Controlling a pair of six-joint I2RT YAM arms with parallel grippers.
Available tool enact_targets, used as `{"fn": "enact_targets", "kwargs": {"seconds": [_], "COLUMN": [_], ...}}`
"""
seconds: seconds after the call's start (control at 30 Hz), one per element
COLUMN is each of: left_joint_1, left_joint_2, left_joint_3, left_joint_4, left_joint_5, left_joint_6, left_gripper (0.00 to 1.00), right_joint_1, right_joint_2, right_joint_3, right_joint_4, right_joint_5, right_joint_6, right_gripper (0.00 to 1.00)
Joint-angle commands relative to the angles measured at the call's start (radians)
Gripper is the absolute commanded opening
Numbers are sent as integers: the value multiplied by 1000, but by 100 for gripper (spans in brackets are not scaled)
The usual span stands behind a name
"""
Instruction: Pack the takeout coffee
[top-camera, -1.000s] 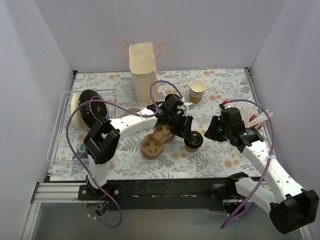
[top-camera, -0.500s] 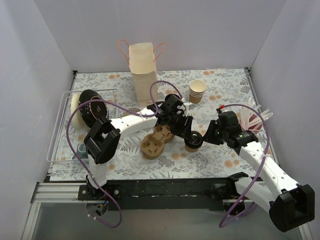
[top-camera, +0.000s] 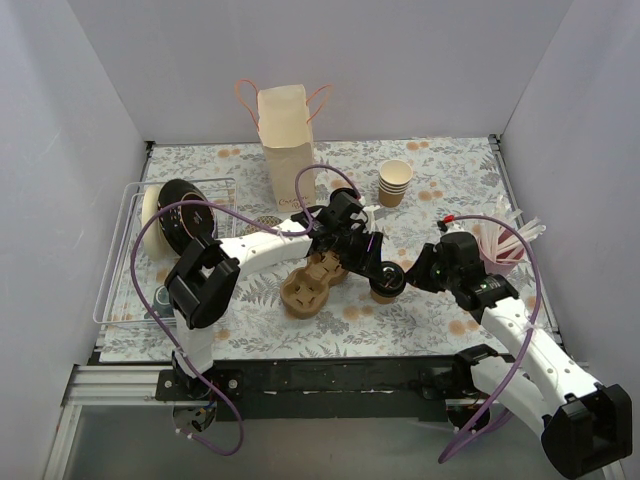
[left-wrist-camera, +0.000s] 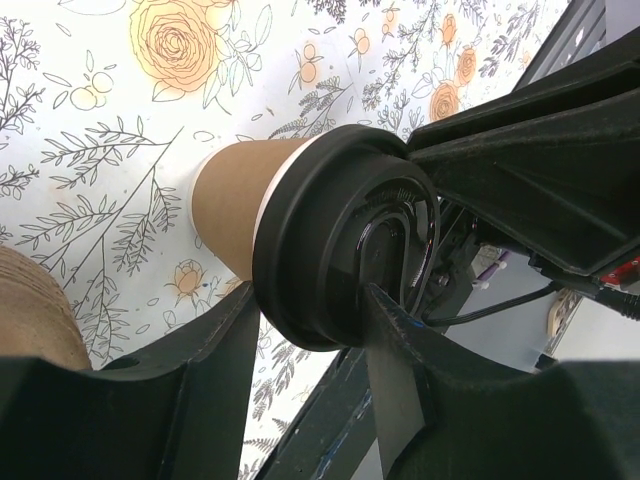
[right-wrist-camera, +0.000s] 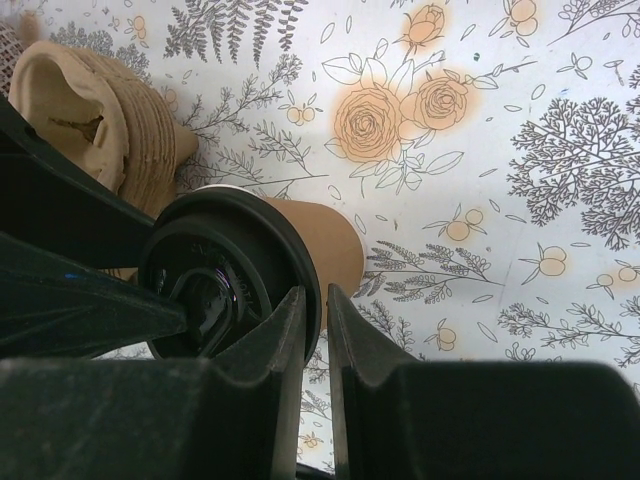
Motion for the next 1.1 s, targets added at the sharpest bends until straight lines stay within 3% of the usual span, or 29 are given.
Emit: {"fn": "enact_targets", "kwargs": {"seconds": [0.0, 0.2, 0.4, 0.73, 1.07], "left_joint_1": [-17, -20, -25, -25, -25], "left_joint_2": [54, 42, 25, 46, 8], "left_joint_3": [-73, -62, -31, 84, 90], "left_joint_4": [-119, -133, -144, -198, -150], "left_joint_5": [-100, -81, -66, -32, 20], "left_joint_6": [43, -26, -84, -147, -162], "left_gripper": [42, 47, 47, 53, 63], "right_joint_1": [3, 2, 3, 3, 8], "right_joint_2": [88, 85, 173, 92, 104], "right_joint_3": [-78, 41, 278, 284, 200], "right_joint_4": [-156, -121, -242, -209, -172], "right_joint_5": [102, 52, 38, -54, -111], "right_joint_6": [-4, -47, -61, -16, -45], "right_gripper": [21, 31, 41, 45, 45]}}
